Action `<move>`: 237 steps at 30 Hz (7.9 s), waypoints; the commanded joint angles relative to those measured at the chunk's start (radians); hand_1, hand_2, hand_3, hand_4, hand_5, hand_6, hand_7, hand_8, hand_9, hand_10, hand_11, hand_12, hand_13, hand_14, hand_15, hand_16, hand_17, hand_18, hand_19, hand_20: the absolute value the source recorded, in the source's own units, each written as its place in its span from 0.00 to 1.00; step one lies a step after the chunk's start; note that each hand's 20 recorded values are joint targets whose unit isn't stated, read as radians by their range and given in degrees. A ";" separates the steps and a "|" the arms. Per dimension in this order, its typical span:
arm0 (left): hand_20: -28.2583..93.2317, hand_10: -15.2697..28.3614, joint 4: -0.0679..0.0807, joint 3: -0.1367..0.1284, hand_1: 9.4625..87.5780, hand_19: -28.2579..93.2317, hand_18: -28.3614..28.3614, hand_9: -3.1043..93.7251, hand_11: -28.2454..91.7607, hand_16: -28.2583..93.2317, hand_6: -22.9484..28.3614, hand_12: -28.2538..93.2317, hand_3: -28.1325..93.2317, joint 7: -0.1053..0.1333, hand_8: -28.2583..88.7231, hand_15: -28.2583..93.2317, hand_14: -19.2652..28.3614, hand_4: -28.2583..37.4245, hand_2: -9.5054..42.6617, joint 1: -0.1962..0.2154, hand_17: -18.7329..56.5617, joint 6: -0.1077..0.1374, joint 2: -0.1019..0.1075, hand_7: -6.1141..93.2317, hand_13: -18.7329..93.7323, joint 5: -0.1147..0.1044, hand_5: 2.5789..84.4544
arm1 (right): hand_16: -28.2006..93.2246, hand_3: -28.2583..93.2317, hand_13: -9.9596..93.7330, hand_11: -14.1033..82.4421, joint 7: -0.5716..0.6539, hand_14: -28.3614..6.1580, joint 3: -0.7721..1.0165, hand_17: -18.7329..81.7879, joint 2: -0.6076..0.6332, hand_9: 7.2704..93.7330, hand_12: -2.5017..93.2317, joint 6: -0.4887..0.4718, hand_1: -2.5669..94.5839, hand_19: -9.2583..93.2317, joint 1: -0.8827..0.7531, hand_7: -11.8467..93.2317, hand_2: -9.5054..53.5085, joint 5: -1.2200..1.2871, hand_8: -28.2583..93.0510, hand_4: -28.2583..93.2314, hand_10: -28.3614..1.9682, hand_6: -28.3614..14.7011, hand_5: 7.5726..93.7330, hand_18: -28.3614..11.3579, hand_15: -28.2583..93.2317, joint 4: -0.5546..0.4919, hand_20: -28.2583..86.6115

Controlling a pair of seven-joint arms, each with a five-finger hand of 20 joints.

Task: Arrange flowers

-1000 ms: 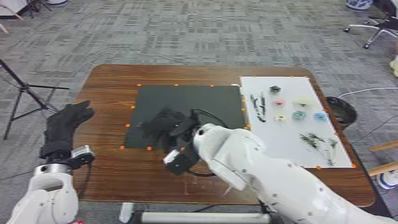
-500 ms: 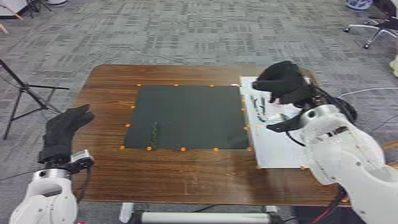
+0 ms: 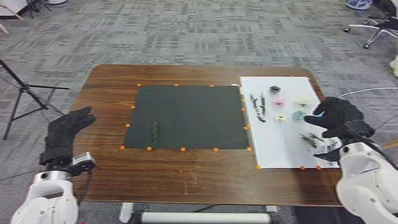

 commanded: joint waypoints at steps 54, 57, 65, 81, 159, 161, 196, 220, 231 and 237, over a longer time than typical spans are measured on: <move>0.41 0.70 -0.017 -0.009 0.18 0.37 0.74 0.58 0.42 0.24 0.51 0.34 0.79 -0.022 0.18 0.42 0.80 0.00 0.28 0.020 0.37 -0.011 -0.010 0.21 0.55 0.000 0.62 | 0.51 0.69 1.00 0.44 -0.042 0.77 -0.688 0.85 -0.172 0.97 0.42 -0.079 0.65 1.00 0.706 0.56 0.00 0.084 0.33 0.16 0.65 0.58 0.71 0.46 0.66 0.127 0.60; 0.41 0.70 -0.014 -0.007 0.18 0.37 0.74 0.58 0.42 0.24 0.51 0.34 0.79 -0.023 0.18 0.42 0.80 0.00 0.28 0.016 0.37 -0.013 -0.011 0.21 0.55 0.000 0.62 | 0.51 0.69 1.00 0.44 -0.042 0.77 -0.736 0.85 -0.214 0.97 0.42 -0.094 0.65 1.00 0.745 0.56 0.00 0.084 0.33 0.16 0.65 0.58 0.71 0.46 0.66 0.163 0.60; 0.41 0.70 -0.010 0.004 0.18 0.37 0.74 0.58 0.42 0.24 0.51 0.34 0.79 -0.021 0.18 0.42 0.80 0.00 0.28 0.008 0.37 -0.016 -0.014 0.21 0.55 0.000 0.62 | 0.51 0.69 1.00 0.44 -0.036 0.77 -0.826 0.85 -0.297 0.97 0.42 -0.116 0.65 1.00 0.799 0.56 0.00 0.073 0.33 0.16 0.65 0.58 0.71 0.47 0.67 0.246 0.61; 0.41 0.70 -0.007 0.010 0.18 0.37 0.74 0.58 0.42 0.24 0.51 0.34 0.79 -0.029 0.18 0.42 0.80 0.00 0.28 0.008 0.37 -0.027 -0.012 0.21 0.55 -0.003 0.62 | 0.50 0.69 1.00 0.39 0.069 0.76 -0.901 0.85 -0.415 0.99 0.36 -0.137 0.65 1.00 0.847 0.55 0.00 0.229 0.30 0.16 0.57 0.57 0.73 0.45 0.66 0.358 0.62; 0.41 0.70 -0.010 0.014 0.19 0.36 0.74 0.58 0.42 0.25 0.51 0.34 0.79 -0.041 0.18 0.43 0.81 0.00 0.27 0.007 0.36 -0.056 -0.007 0.21 0.55 0.009 0.62 | 0.54 0.66 1.00 0.32 0.169 0.65 -0.877 0.82 -0.344 0.91 0.23 -0.199 0.31 1.00 0.712 0.33 0.25 0.584 0.18 0.19 0.40 0.52 0.77 0.38 0.58 0.187 0.60; 0.41 0.70 -0.008 0.014 0.19 0.36 0.74 0.58 0.42 0.25 0.51 0.34 0.79 -0.040 0.18 0.43 0.81 0.00 0.27 0.005 0.36 -0.058 -0.007 0.21 0.55 0.009 0.62 | 0.54 0.66 1.00 0.32 0.169 0.65 -0.879 0.82 -0.346 0.91 0.23 -0.198 0.31 1.00 0.709 0.33 0.25 0.580 0.18 0.19 0.40 0.52 0.77 0.38 0.59 0.187 0.61; 0.41 0.70 -0.028 0.004 0.19 0.36 0.74 0.58 0.42 0.25 0.51 0.34 0.79 -0.035 0.19 0.43 0.81 0.00 0.27 0.032 0.36 -0.032 -0.018 0.20 0.55 0.002 0.62 | 0.52 0.74 0.88 0.26 0.063 0.57 -0.685 0.70 -0.130 0.63 0.25 -0.339 0.37 0.98 0.860 0.25 0.00 0.048 0.20 0.18 0.32 0.57 0.58 0.26 0.64 0.319 0.64; 0.41 0.70 -0.022 0.013 0.19 0.37 0.75 0.58 0.42 0.25 0.51 0.34 0.79 -0.040 0.19 0.43 0.81 0.00 0.27 0.008 0.35 -0.065 -0.010 0.21 0.55 0.024 0.62 | 0.51 0.73 0.88 0.22 0.105 0.58 -0.672 0.70 -0.129 0.57 0.19 -0.419 0.36 0.96 0.792 0.21 0.00 0.010 0.20 0.18 0.27 0.55 0.53 0.27 0.61 0.407 0.65; 0.41 0.69 -0.019 0.014 0.19 0.37 0.75 0.58 0.42 0.25 0.51 0.34 0.79 -0.036 0.18 0.43 0.81 0.00 0.27 0.005 0.35 -0.061 -0.013 0.20 0.55 0.022 0.62 | 0.52 0.73 0.89 0.26 0.078 0.58 -0.754 0.71 -0.133 0.67 0.22 -0.412 0.40 0.98 0.814 0.22 0.00 0.026 0.20 0.17 0.35 0.56 0.55 0.27 0.66 0.399 0.66; 0.41 0.70 -0.020 0.011 0.19 0.37 0.75 0.58 0.42 0.25 0.51 0.34 0.79 -0.038 0.19 0.43 0.81 0.00 0.27 0.012 0.35 -0.054 -0.017 0.20 0.55 0.018 0.62 | 0.52 0.74 0.92 0.35 0.058 0.66 -0.802 0.75 -0.123 0.81 0.25 -0.364 0.49 1.00 0.824 0.27 0.00 -0.001 0.19 0.15 0.48 0.61 0.63 0.31 0.70 0.394 0.69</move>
